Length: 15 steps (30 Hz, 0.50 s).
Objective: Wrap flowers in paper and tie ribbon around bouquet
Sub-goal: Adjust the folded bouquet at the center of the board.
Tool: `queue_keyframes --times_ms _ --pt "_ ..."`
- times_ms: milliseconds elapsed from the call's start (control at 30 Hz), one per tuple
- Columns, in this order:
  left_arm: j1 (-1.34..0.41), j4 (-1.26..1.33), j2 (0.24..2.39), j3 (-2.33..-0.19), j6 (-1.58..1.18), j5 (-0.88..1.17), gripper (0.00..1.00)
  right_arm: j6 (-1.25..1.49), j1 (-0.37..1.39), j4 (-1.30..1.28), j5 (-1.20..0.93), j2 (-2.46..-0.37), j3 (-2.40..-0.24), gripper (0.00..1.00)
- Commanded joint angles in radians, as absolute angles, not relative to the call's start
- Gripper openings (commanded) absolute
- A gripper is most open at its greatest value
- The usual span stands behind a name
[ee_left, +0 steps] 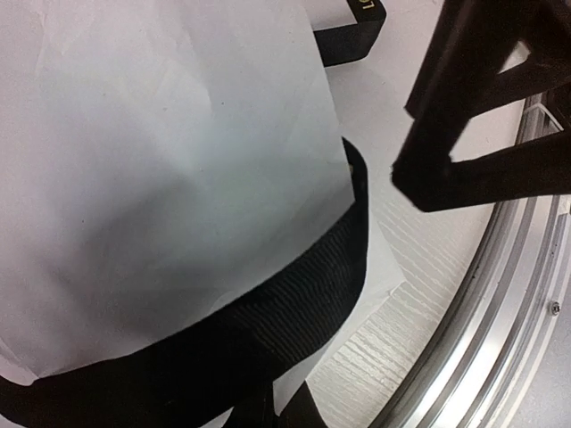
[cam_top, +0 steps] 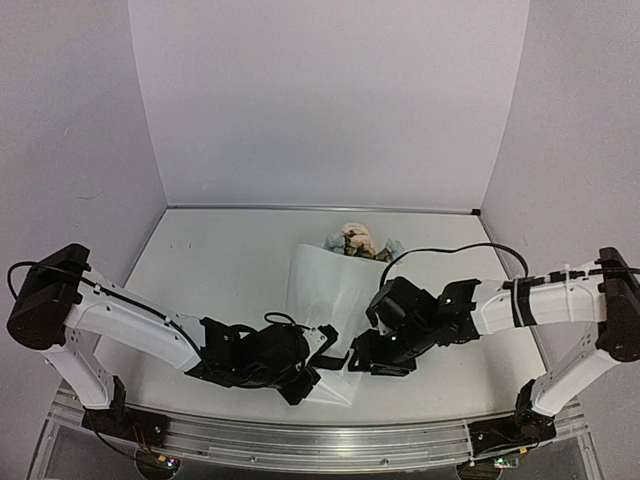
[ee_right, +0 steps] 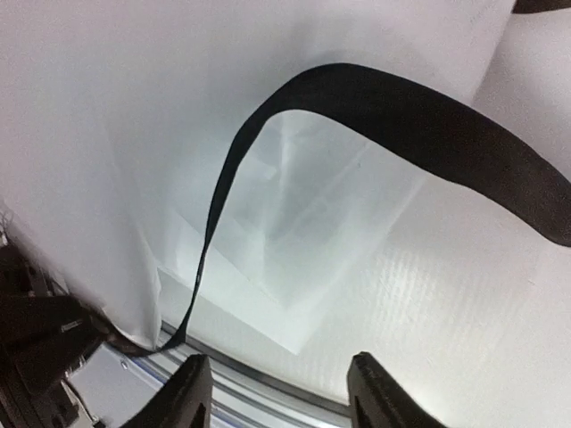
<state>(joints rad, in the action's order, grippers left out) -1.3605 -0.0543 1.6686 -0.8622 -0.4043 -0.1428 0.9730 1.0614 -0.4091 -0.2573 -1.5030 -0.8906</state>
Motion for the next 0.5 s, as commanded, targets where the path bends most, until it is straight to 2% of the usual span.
queue_keyframes --times_ms 0,200,467 --pt "-1.363 -0.014 1.700 -0.920 -0.373 -0.116 0.00 0.892 0.981 -0.584 -0.286 -1.437 -0.944 0.61" --pt "-1.359 -0.030 1.738 -0.953 -0.364 -0.101 0.00 0.885 0.862 -0.590 -0.390 -1.475 -1.057 0.66" --pt "-1.356 -0.026 1.758 -0.971 -0.356 -0.084 0.00 0.867 0.776 -0.589 -0.373 -1.567 -1.125 0.68"
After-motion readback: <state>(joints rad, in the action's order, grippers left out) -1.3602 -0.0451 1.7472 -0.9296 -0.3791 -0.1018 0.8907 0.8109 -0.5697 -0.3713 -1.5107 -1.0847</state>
